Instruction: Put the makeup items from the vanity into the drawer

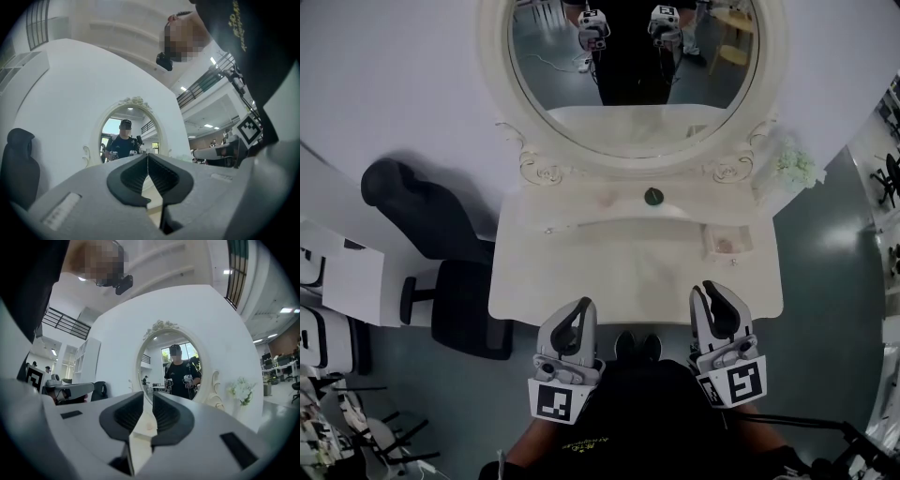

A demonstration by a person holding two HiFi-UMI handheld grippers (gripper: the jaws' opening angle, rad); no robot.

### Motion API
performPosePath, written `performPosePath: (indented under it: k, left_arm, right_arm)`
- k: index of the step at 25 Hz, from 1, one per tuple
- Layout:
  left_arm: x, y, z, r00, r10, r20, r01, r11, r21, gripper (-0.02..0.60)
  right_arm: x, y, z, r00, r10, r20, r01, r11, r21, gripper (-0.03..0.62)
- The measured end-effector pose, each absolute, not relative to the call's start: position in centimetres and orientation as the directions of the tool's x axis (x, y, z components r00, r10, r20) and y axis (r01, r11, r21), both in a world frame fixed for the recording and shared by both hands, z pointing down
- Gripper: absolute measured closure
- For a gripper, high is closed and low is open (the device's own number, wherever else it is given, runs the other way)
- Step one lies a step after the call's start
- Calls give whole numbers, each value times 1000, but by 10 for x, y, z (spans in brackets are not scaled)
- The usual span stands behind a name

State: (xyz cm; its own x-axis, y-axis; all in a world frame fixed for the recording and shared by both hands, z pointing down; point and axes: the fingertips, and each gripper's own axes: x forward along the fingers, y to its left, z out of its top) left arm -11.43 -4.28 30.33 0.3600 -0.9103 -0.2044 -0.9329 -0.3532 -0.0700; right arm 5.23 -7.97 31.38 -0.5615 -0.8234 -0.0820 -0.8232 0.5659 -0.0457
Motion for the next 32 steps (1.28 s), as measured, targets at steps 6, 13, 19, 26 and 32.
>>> performPosePath:
  k: [6,13,19,26,32]
  left_arm:
    - [-112,-39,301,363,-907,-213,-932,-355,-76,560]
    - [-110,-38,299,359,-906,-222,-933,-351,-75,560]
    - [-108,-37,299,353,-909,-220,-935,-347,-66,560]
    - [-108,-39,301,339,-915,-218,-940,-335,-56,560]
    - [-105,-39,304,341,-918,-200,-940,-335,-66,560]
  right_arm:
    - [56,-74,311,-556,-827,-84,-828,560,-29,580]
    - [51,-69,311,-581,-810,-81,-811,584,-22,594]
    - [52,-69,308,-587,-806,-82,-807,590,-27,594]
    - [48,-71,314,-598,-799,-59,-800,600,-10,594]
    - [42,-70,314,-623,-778,-83,-780,626,-9,595]
